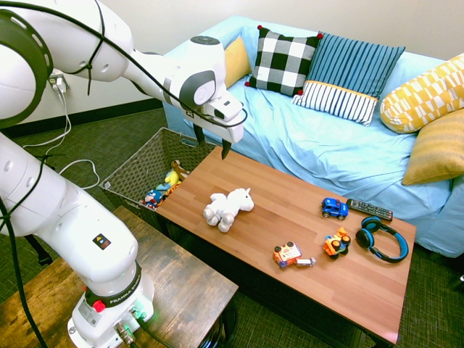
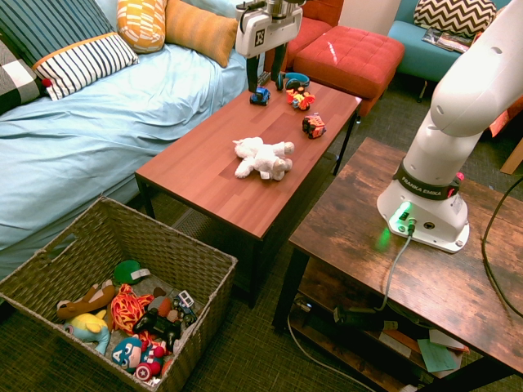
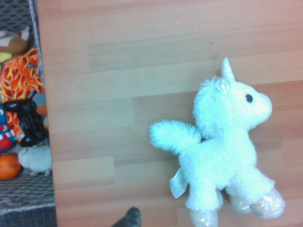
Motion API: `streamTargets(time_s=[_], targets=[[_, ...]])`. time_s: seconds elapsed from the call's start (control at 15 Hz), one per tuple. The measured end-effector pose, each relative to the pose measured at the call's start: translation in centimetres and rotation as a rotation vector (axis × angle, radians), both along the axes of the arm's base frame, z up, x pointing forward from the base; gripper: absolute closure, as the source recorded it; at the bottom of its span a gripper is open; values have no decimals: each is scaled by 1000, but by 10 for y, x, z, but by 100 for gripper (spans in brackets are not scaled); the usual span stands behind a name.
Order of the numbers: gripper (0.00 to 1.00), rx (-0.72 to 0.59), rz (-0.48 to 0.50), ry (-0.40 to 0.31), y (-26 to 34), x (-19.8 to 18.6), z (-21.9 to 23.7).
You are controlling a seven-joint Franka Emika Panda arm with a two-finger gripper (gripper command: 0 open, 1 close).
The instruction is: Put the stuffed toy in the basket
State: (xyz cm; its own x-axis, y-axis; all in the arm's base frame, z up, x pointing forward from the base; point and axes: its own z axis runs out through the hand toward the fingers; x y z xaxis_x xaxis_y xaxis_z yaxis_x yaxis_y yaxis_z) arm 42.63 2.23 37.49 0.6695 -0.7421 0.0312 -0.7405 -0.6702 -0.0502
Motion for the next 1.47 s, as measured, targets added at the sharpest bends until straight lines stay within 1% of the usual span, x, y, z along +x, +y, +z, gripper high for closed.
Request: streamTargets(time_s=[0.13,0.27,0.53,0.8,1.0,1.47], targets=[[0,-13,9,9,-1,1,-2],[0,-30,24,-1,-1,4,-15],[0,-28,18,-5,-1,11,-75],[0,-41,-25,12,-15,10,-138],[0,-35,-56,11,-30,12,-172],[0,-41,-93,53,-43,37,-241]])
